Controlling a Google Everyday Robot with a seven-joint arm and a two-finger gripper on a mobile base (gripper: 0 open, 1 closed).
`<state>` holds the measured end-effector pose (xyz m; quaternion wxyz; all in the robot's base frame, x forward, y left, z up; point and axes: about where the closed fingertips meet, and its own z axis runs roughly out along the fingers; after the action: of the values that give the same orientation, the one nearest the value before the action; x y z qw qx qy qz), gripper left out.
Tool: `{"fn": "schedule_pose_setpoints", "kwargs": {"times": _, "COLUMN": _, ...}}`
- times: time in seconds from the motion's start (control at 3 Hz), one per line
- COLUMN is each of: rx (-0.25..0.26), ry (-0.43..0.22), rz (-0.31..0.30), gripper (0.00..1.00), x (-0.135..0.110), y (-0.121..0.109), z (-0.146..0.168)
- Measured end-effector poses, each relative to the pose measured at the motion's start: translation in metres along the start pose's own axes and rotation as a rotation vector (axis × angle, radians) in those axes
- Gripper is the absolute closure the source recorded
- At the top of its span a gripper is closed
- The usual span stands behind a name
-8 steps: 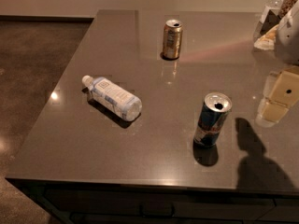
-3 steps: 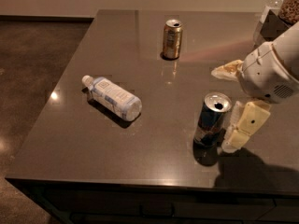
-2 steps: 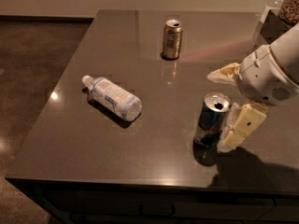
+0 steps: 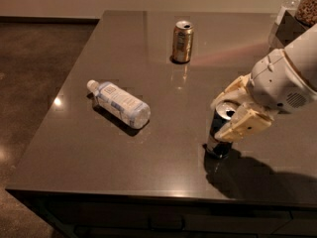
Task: Pick redbull can
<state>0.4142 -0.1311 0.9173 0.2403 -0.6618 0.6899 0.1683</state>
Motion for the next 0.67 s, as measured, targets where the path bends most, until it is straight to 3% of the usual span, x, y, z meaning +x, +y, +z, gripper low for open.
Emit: {"fn": "schedule_pose_setpoints", "kwargs": {"times": 0.67, "rx": 0.025, "ry": -0.011, "rz": 0.010, "gripper": 0.99, "x": -0.033, "y": -0.014, "z": -0.028}}
